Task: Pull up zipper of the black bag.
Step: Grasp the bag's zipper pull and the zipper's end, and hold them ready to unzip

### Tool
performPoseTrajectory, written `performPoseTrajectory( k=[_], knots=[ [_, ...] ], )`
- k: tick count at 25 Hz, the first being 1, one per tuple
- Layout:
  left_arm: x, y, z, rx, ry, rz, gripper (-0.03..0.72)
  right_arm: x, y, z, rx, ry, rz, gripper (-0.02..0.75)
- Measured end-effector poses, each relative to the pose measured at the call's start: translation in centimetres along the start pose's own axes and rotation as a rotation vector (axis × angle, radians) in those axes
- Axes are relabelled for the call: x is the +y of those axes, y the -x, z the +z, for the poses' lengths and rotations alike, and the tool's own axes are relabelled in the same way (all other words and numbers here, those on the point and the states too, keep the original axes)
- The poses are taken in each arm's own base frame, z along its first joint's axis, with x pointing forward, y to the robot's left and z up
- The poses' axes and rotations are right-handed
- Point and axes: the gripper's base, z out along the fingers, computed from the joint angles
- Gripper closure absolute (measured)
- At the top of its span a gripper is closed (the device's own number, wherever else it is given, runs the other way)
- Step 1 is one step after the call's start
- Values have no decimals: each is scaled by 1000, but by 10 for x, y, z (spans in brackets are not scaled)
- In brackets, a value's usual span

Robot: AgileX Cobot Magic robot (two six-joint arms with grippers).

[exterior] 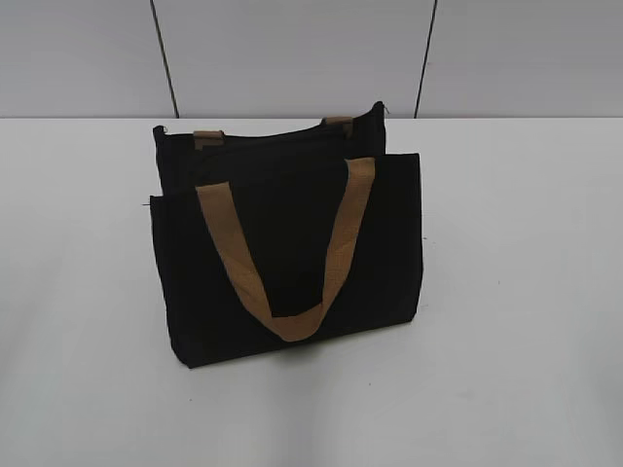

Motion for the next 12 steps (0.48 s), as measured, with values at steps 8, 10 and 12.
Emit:
performPoseTrajectory(
  k=[8,10,12],
  knots=[
    [4,-19,94,-80,40,3,169,0,0,0,0,0,0,309],
    [3,-29,110,-101,47,19,169,0,0,0,0,0,0,309],
    [3,-40,126,-99,46,32,169,0,0,0,0,0,0,309]
  ],
)
